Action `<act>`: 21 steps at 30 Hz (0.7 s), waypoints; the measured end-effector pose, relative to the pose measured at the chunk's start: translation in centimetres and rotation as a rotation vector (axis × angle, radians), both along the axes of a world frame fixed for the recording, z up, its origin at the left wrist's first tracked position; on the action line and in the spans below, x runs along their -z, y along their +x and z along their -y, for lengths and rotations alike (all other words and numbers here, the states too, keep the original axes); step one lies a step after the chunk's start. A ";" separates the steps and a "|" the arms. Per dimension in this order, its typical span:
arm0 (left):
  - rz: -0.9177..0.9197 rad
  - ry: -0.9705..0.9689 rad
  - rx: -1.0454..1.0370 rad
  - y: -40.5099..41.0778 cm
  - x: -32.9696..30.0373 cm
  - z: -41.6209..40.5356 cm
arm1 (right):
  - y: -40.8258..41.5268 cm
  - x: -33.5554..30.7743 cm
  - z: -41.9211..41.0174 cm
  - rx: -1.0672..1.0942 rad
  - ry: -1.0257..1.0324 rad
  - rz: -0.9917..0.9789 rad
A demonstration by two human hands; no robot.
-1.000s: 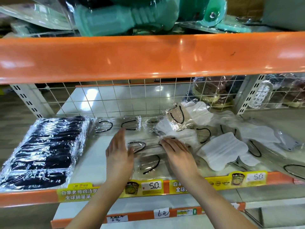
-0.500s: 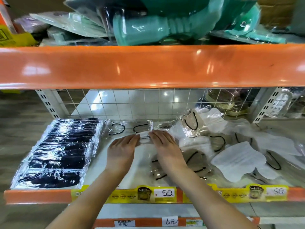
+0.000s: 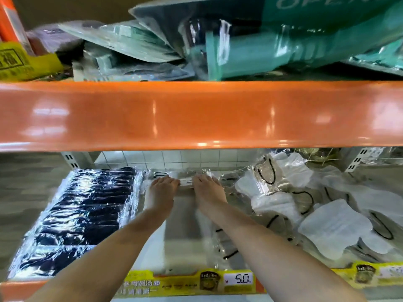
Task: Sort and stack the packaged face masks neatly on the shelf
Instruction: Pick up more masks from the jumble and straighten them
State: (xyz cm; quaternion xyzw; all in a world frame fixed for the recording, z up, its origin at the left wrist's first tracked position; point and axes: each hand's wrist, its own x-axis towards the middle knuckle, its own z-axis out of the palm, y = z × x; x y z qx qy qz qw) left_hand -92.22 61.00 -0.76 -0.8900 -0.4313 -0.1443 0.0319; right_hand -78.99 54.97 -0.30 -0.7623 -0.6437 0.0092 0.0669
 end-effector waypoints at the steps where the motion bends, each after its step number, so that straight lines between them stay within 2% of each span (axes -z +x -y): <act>1: -0.007 -0.005 -0.001 -0.2 0.2 -0.4 | -0.2 0.4 -0.3 0.010 -0.039 0.003; 5: -0.027 -0.022 0.013 -0.6 0.7 -1.4 | -1.0 1.8 -0.7 0.051 -0.100 -0.009; 11: 0.020 -0.037 0.044 -0.7 1.5 -2.9 | -1.4 2.4 -1.4 0.139 0.012 -0.016; 14: 0.007 -0.113 0.013 -0.4 1.5 -3.1 | -1.5 2.6 -1.5 0.146 -0.057 -0.060; 17: -0.035 -0.224 -0.019 -0.4 2.0 -2.9 | -1.8 3.1 -1.3 0.126 -0.130 -0.095; 21: -0.190 -0.275 0.005 -0.9 3.0 -2.7 | -1.9 3.1 -1.1 0.115 -0.177 -0.114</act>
